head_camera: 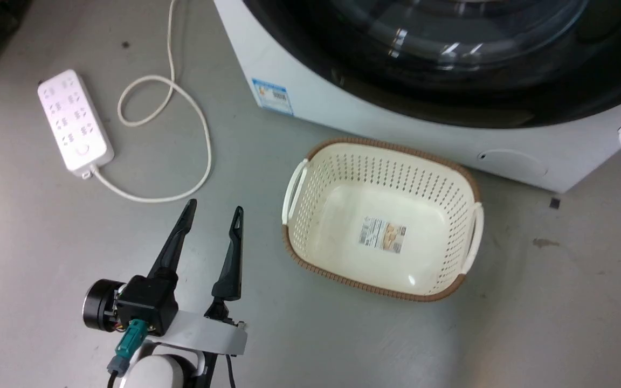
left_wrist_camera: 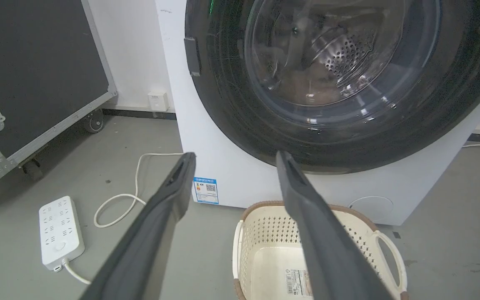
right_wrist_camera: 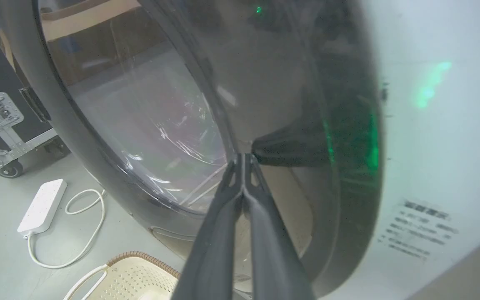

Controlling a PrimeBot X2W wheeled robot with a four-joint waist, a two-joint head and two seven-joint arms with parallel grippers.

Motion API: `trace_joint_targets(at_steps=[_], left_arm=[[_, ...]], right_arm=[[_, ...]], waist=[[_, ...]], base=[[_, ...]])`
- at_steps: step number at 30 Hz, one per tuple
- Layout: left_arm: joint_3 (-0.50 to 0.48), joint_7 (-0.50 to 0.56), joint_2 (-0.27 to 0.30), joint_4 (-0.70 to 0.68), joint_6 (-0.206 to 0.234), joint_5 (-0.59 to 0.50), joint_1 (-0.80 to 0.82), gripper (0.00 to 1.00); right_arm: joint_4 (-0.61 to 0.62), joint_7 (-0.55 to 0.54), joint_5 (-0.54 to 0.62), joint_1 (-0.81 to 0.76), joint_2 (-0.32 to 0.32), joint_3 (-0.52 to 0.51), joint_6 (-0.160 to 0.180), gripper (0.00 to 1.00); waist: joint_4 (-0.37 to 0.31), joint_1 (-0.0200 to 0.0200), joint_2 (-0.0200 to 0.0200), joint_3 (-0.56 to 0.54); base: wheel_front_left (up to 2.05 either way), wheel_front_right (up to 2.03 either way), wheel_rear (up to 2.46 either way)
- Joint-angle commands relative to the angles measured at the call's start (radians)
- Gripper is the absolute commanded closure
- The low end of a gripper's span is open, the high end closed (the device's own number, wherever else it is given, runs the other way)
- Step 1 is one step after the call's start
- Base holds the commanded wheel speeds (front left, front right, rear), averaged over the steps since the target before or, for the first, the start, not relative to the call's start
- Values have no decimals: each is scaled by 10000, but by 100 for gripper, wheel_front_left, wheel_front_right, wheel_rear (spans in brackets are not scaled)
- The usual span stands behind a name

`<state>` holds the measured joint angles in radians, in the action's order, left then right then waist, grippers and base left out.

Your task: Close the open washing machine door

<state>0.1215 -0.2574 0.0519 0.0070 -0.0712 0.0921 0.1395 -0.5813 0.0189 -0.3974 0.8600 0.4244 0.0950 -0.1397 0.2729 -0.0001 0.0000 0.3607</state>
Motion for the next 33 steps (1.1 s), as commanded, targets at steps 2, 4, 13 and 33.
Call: trace_joint_targets(at_steps=[2,4,13,33], left_arm=[[-96,-43,-14,63,51,60,-70,0],[-204,-43,-15,141,24,79,-182,0],[-647,-43,-15,415,-160,149,-714,0],[-989,-43,-13,718,-381,43,-1860,0]], right_arm=[[-47,521,-18,-378,-126,76,90,23],[16,859,-77,-823,-330,185,90,0],[1444,2178,770,-3649,-1475,-220,90,0],[4682,2425,3298,-8722,-3737,-1984,90,0]], waist=[[-324,1,0,-632],[-519,1,0,-1000],[-1434,1,0,-2230],[-2587,1,0,-3183]], base=[[0,0,0],[0,0,0],[0,0,0],[0,0,0]])
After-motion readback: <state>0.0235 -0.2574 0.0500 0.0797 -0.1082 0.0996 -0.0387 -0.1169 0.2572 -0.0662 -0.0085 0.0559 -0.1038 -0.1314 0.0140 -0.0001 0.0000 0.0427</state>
